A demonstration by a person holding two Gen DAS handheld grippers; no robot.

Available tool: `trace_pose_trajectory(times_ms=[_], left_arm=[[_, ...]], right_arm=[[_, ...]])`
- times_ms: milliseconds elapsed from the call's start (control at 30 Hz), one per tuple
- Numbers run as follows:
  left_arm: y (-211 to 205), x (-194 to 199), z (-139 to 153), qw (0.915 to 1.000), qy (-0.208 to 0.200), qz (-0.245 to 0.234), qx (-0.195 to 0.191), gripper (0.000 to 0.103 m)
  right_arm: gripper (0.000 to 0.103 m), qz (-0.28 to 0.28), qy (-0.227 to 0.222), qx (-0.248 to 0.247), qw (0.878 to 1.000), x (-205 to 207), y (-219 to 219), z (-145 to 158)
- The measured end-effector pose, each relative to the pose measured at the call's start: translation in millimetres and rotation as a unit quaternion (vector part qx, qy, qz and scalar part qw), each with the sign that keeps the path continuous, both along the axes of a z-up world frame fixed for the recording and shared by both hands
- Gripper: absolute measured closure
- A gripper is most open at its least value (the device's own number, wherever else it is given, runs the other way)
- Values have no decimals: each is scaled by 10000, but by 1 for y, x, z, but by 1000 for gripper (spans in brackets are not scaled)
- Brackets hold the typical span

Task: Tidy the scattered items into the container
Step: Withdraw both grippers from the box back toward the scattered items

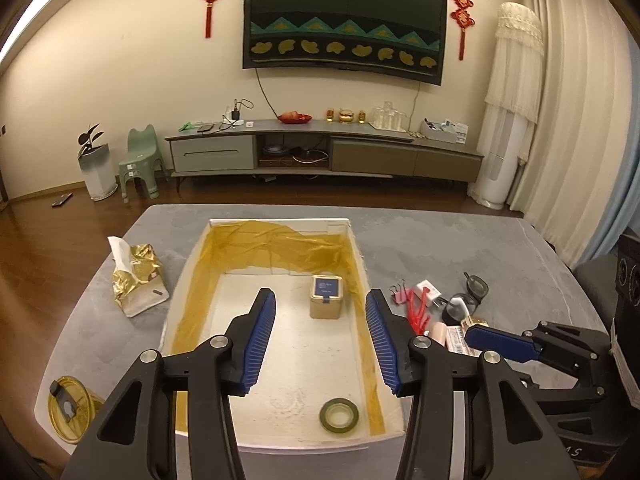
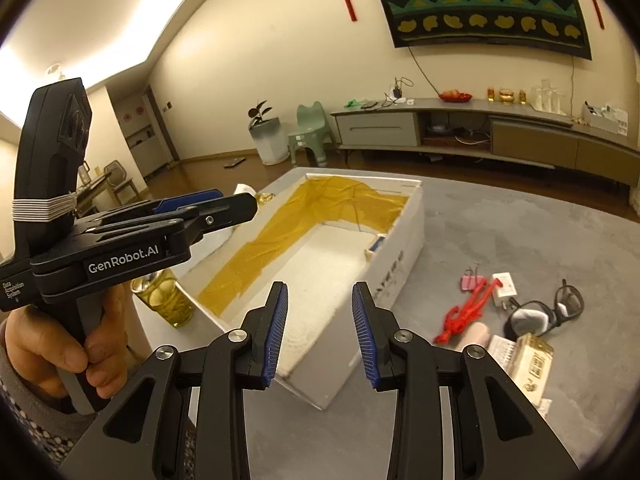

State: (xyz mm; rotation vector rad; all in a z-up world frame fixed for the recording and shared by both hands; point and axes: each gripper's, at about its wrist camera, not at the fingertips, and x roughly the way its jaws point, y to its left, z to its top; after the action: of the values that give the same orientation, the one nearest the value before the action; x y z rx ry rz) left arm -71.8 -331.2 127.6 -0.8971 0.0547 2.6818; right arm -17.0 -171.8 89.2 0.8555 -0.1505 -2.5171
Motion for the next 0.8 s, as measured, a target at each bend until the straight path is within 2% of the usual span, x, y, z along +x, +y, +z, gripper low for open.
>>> trace_pose_trajectory(times_ms=[500, 800], left_arm=[[82, 15, -17, 9969, -24, -747, -228, 54], [131, 15, -45, 9921, -234, -1150, -436, 54]], right_arm=[[67, -412, -85, 218, 9989, 35, 69, -10], [67, -781, -345, 236, 9961, 35, 112, -37]])
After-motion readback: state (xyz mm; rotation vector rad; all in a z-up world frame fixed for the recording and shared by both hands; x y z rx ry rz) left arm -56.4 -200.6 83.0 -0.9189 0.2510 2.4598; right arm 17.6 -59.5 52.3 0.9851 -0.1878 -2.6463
